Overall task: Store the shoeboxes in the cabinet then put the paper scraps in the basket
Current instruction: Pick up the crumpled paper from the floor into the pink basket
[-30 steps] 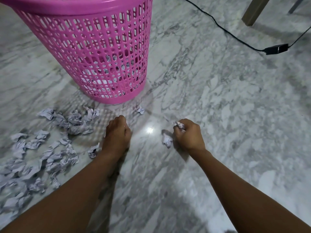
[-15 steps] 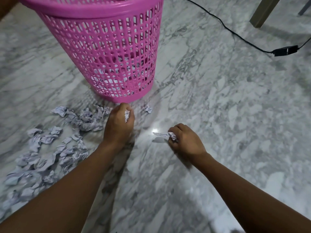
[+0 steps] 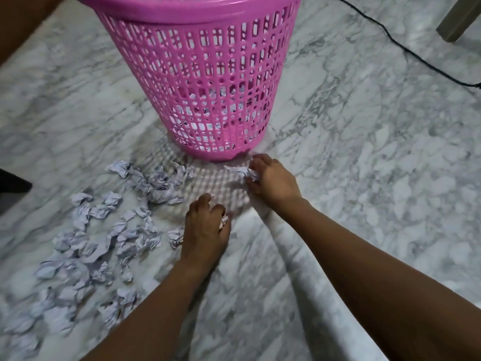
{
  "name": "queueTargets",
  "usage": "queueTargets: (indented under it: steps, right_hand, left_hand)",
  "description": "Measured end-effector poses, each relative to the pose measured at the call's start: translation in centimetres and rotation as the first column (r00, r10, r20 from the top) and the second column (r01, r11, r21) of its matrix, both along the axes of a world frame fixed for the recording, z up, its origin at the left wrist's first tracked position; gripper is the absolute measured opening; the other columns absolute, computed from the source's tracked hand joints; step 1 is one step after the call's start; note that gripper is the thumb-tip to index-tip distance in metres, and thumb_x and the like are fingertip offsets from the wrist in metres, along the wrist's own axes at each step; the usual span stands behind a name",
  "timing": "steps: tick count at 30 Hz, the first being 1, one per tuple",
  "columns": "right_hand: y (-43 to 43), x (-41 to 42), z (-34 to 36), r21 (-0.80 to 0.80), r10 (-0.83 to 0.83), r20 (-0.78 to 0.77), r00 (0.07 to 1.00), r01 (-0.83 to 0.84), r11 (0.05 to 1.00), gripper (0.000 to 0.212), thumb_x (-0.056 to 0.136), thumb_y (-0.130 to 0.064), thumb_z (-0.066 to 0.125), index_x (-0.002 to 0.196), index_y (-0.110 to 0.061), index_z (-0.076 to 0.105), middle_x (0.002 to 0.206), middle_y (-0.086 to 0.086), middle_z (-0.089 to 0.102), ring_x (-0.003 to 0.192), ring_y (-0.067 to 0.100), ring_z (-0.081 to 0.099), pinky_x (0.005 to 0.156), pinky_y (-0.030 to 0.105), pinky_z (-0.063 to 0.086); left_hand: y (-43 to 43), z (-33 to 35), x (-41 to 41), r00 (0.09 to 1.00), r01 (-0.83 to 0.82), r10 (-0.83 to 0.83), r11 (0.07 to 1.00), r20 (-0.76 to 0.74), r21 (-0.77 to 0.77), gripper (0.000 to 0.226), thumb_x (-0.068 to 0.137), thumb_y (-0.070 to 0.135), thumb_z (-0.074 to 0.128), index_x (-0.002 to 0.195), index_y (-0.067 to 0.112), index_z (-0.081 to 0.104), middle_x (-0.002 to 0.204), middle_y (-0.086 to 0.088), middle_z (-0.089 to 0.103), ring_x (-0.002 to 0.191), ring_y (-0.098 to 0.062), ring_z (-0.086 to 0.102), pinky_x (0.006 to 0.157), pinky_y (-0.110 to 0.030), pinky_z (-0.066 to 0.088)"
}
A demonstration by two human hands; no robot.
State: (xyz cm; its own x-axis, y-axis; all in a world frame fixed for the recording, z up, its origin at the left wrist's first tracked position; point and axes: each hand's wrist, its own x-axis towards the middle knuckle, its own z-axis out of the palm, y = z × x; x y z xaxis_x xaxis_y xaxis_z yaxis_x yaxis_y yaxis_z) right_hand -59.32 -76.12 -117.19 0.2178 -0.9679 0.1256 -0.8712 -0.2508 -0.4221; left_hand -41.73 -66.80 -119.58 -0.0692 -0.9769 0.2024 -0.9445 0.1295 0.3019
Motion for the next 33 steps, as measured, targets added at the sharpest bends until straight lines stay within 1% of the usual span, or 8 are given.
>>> queueTargets:
  steps: [8,10,13,19,22,25,29,33]
  right_hand:
    - [-0.2,0.6,-1.1,-0.004,-0.043,-0.034,0.998,0.043,0.999,0.029,0.087,-0.016,0.058,0.113,-0.003,0.06,0.104,0.021,0.062,0.09,0.039,0.058,0.066,0.036,0.04]
    - [-0.1,0.5,-0.7,0.031,-0.033,-0.038,0.999,0.035,0.999,0.033,0.087,-0.017,0.058,0.117,-0.003,0.059,0.104,0.022,0.062,0.091,0.04,0.059,0.068,0.036,0.042]
    - [0.1,0.3,-0.2,0.106,-0.063,0.029,0.998,0.06,0.993,0.032,0.089,-0.021,0.058,0.117,-0.007,0.057,0.102,0.02,0.062,0.091,0.037,0.059,0.068,0.033,0.038]
    - [3.1,0.6,0.1,0.152,-0.123,0.267,0.956,0.085,0.985,0.014,0.085,-0.021,0.064,0.085,-0.012,0.054,0.08,0.014,0.063,0.074,0.036,0.059,0.066,0.039,0.047]
    - [4.4,2.2,0.5,0.152,-0.055,0.3,0.952,0.009,0.988,0.01,0.083,-0.015,0.067,0.084,-0.01,0.06,0.08,0.012,0.063,0.074,0.032,0.059,0.064,0.031,0.038]
    - [4.6,5.0,1.8,0.086,0.055,0.287,0.956,-0.082,0.993,0.014,0.08,-0.01,0.07,0.093,-0.005,0.069,0.091,0.018,0.069,0.083,0.035,0.063,0.066,0.025,0.034]
    - [4.2,9.6,3.1,-0.008,0.236,0.19,0.953,-0.239,0.971,0.03,0.079,-0.016,0.071,0.108,-0.007,0.072,0.1,0.019,0.069,0.091,0.035,0.065,0.076,0.032,0.046]
    - [3.4,12.9,3.3,-0.019,0.402,0.152,0.903,-0.404,0.914,0.033,0.08,-0.017,0.071,0.112,-0.01,0.072,0.106,0.014,0.067,0.098,0.03,0.062,0.08,0.031,0.047]
  left_hand:
    - [-1.1,0.3,-0.2,0.998,0.004,-0.003,1.0,-0.056,0.018,0.023,0.08,0.024,0.078,0.068,0.01,0.064,0.071,-0.011,0.059,0.066,-0.031,0.057,0.06,-0.035,0.047]
    - [-1.7,0.8,-0.2,1.0,0.006,-0.004,0.998,-0.026,0.063,0.021,0.076,0.023,0.08,0.069,0.01,0.066,0.068,-0.01,0.061,0.063,-0.032,0.06,0.054,-0.032,0.047]
    - [-2.4,1.8,0.4,0.992,0.026,-0.007,0.988,-0.126,0.151,0.013,0.077,0.018,0.072,0.074,0.007,0.065,0.075,-0.014,0.064,0.07,-0.036,0.063,0.058,-0.035,0.046]
    - [-1.4,4.8,2.2,0.958,-0.063,0.038,0.995,-0.286,-0.082,0.015,0.075,0.018,0.06,0.071,0.004,0.062,0.068,-0.012,0.059,0.06,-0.031,0.058,0.05,-0.032,0.044]
    - [-0.9,6.6,4.0,0.935,-0.198,0.112,0.953,-0.337,-0.23,0.019,0.078,0.02,0.054,0.071,0.005,0.062,0.069,-0.011,0.06,0.062,-0.028,0.057,0.055,-0.027,0.037]
    - [0.2,7.6,6.0,0.895,-0.351,0.233,0.894,-0.38,-0.279,0.01,0.078,0.005,0.063,0.069,0.004,0.059,0.067,-0.012,0.057,0.065,-0.025,0.051,0.061,-0.02,0.025]
    - [1.7,7.0,8.3,0.84,-0.472,0.344,0.844,-0.42,-0.254,0.019,0.082,0.001,0.065,0.068,0.007,0.053,0.065,-0.004,0.041,0.066,-0.02,0.041,0.059,-0.024,0.021]
    - [2.3,4.7,10.4,0.876,-0.399,0.345,0.911,-0.338,-0.103,0.007,0.089,0.002,0.06,0.089,0.007,0.056,0.082,-0.002,0.049,0.084,-0.028,0.048,0.068,-0.025,0.027]
